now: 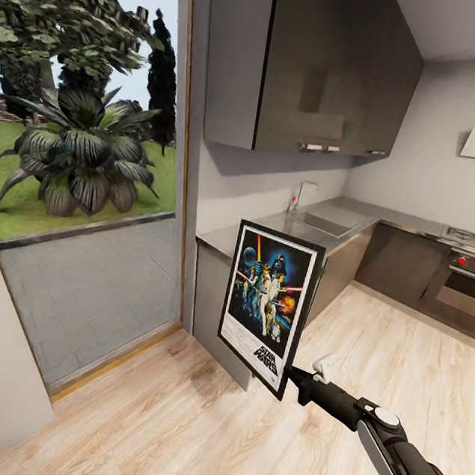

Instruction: Pick up the poster from the kitchen countertop and hang it on one of the wall nails in the kitchen.

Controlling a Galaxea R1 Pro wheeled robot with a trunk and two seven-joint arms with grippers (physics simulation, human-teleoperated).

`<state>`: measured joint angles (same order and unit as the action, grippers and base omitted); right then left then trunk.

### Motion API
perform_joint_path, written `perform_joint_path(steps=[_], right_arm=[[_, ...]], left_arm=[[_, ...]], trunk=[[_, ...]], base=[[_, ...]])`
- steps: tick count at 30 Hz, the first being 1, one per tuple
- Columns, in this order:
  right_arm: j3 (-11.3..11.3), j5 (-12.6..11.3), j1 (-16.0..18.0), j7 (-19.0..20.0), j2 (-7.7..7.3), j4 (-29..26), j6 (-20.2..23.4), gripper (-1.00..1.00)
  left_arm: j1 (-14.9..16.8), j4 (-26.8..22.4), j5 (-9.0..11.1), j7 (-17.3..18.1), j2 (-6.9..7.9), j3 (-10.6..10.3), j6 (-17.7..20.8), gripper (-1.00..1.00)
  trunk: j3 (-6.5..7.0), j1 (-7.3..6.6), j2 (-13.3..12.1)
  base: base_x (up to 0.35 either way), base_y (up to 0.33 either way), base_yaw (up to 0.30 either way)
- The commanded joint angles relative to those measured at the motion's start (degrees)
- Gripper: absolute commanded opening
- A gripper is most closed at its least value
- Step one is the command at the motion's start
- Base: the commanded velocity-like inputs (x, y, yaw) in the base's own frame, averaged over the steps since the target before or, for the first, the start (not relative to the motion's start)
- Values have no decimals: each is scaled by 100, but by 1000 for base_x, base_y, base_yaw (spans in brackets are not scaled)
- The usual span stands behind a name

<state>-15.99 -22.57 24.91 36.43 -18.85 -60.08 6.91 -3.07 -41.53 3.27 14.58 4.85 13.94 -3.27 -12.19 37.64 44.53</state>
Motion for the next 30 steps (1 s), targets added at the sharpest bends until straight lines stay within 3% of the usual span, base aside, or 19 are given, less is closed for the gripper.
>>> perform_joint_path(steps=[1,30], right_arm=[[-9,-71,5,14,-4,-4,57,-100],[-9,-72,5,14,-4,-4,57,-100]], left_arm=[[-1,-5,34,36,-1,12,2,100],[-1,-5,34,36,-1,12,2,100]], trunk=[[11,-21,-36],[532,-658,-1199]], base=[[0,0,0],[0,0,0]])
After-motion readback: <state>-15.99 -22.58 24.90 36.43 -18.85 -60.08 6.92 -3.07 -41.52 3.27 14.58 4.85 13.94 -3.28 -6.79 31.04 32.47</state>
